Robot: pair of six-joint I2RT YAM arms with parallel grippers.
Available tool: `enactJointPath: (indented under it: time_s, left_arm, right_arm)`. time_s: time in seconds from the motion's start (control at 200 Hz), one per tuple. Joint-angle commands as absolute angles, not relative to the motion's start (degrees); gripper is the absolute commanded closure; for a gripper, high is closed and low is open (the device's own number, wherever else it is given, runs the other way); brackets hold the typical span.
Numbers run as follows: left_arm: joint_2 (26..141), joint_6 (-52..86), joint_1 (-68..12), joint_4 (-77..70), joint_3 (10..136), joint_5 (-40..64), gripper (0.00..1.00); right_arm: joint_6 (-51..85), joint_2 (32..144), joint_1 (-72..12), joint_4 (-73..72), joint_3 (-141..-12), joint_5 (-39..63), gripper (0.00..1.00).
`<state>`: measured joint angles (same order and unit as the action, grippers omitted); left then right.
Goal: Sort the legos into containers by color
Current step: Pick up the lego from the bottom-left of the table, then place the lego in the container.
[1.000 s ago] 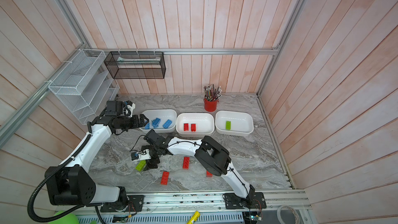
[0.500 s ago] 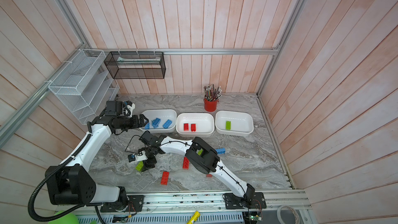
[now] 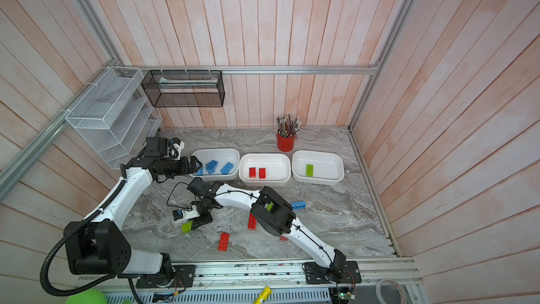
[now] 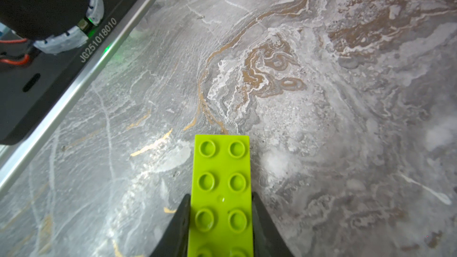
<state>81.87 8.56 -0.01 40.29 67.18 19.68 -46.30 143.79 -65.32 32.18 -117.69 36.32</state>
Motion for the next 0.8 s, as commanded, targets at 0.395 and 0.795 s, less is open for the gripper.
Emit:
enactJointPath:
  time_s: [0.395, 0.795]
  left_arm:
    - [81.0, 8.7, -0.3, 39.8, 68.4, 25.3, 0.00]
    - [79.4, 11.0, -7.6, 40.4, 70.2, 25.2, 0.00]
  right_arm:
    - [-32.1, 108.6, -59.9, 20.3, -81.1, 31.6, 0.76]
    - [-20.6, 75.3, -31.7, 27.8, -60.3, 12.8, 0.76]
